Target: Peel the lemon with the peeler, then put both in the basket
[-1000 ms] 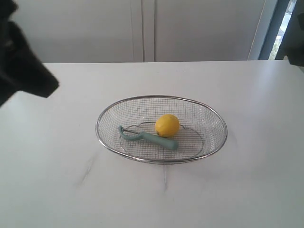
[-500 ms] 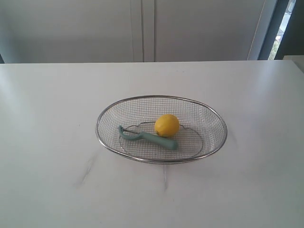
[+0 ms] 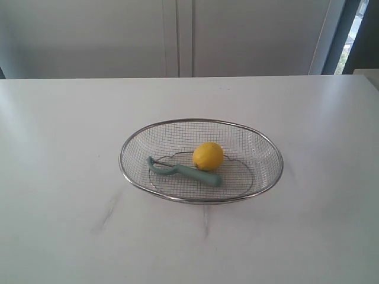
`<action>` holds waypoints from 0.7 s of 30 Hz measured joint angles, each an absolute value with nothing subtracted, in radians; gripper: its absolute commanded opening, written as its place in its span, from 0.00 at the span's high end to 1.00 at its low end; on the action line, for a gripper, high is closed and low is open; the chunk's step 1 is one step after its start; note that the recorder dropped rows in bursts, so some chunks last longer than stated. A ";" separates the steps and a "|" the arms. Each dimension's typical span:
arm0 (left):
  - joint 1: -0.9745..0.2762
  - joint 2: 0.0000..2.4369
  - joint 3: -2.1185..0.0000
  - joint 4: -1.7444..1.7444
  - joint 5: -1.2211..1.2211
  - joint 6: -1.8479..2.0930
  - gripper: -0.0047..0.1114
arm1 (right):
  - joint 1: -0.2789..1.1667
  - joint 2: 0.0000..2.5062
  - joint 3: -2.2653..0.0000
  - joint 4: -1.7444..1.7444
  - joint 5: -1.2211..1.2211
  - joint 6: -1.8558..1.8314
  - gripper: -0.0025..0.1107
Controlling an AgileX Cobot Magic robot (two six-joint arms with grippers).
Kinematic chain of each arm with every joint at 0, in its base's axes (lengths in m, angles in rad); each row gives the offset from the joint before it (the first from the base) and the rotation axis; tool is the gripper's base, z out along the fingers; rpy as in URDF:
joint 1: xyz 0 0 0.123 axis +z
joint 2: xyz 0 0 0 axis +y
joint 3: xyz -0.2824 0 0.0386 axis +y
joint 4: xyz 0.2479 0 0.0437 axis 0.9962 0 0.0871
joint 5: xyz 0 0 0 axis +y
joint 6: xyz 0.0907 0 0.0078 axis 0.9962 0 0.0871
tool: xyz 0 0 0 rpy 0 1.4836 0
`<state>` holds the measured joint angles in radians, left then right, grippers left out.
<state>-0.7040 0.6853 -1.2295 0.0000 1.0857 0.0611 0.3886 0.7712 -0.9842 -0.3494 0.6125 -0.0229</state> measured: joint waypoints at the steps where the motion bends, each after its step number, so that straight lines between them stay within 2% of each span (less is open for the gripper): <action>1: -0.683 0.674 -1.214 0.005 1.081 0.061 0.96 | 0.389 0.771 -0.984 -0.349 0.613 -0.023 0.98; 3: -0.604 0.612 -1.146 0.055 1.018 0.115 0.96 | 0.389 0.771 -0.984 -0.349 0.613 -0.023 0.98; 9: -0.493 0.438 -0.973 0.179 0.858 0.145 0.96 | 0.389 0.771 -0.984 -0.349 0.613 -0.021 0.98; 12: -0.404 0.341 -0.812 0.182 0.564 0.076 0.96 | 0.389 0.771 -0.984 -0.349 0.613 -0.021 0.98; 16: -0.344 0.259 -0.620 0.182 0.215 -0.012 0.96 | 0.389 0.771 -0.984 -0.349 0.613 -0.021 0.98; 21: -0.303 0.143 -0.406 0.182 0.000 -0.133 0.96 | 0.389 0.771 -0.984 -0.349 0.613 -0.021 0.98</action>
